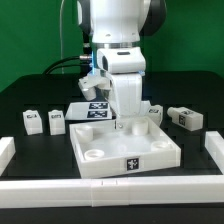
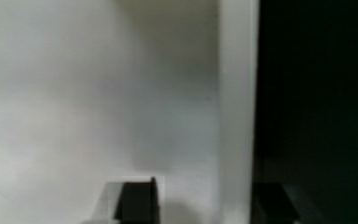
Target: Assemble one leg
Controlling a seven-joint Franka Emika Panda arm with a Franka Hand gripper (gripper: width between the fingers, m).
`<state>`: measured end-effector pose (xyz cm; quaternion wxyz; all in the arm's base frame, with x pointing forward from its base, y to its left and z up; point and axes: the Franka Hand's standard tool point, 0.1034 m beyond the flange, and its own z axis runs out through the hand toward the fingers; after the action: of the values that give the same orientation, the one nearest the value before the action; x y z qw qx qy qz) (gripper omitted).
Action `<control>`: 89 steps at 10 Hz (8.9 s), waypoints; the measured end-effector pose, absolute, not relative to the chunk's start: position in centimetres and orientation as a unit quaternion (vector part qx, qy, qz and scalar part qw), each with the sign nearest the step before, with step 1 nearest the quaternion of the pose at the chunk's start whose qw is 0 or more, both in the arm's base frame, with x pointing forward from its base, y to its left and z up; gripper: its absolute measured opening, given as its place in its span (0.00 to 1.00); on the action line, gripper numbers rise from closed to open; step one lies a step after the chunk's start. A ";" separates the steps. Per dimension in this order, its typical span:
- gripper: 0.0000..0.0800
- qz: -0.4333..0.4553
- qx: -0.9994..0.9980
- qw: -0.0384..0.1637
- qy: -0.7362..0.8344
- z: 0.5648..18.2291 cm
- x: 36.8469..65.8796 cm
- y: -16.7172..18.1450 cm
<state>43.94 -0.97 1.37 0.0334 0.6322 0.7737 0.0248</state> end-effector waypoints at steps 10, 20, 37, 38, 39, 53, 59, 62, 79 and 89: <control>0.08 0.038 0.684 0.035 0.727 1.5 44.5 1.2; 0.08 0.045 0.710 0.042 0.702 1.4 47.9 6.5; 0.81 0.056 0.712 0.046 0.698 1.4 49.0 7.3; 0.81 0.056 0.712 0.046 0.698 1.4 49.0 7.3; 0.81 0.056 0.712 0.046 0.698 1.4 49.0 7.3; 0.81 0.107 0.960 -0.002 0.259 5.5 45.4 10.4; 0.81 0.064 0.970 -0.011 0.234 5.1 43.9 13.2; 0.81 -0.078 0.968 0.001 0.237 5.2 43.3 14.1; 0.36 -0.406 0.888 0.055 0.209 1.4 40.2 13.7; 0.36 -0.434 0.876 0.063 0.204 6.8 40.3 13.4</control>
Offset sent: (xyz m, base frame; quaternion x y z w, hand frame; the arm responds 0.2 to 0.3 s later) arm 0.0000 0.0000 0.0000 0.0000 0.0000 0.0000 1.0000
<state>40.32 13.36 6.81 0.0627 0.8755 0.2037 -0.4336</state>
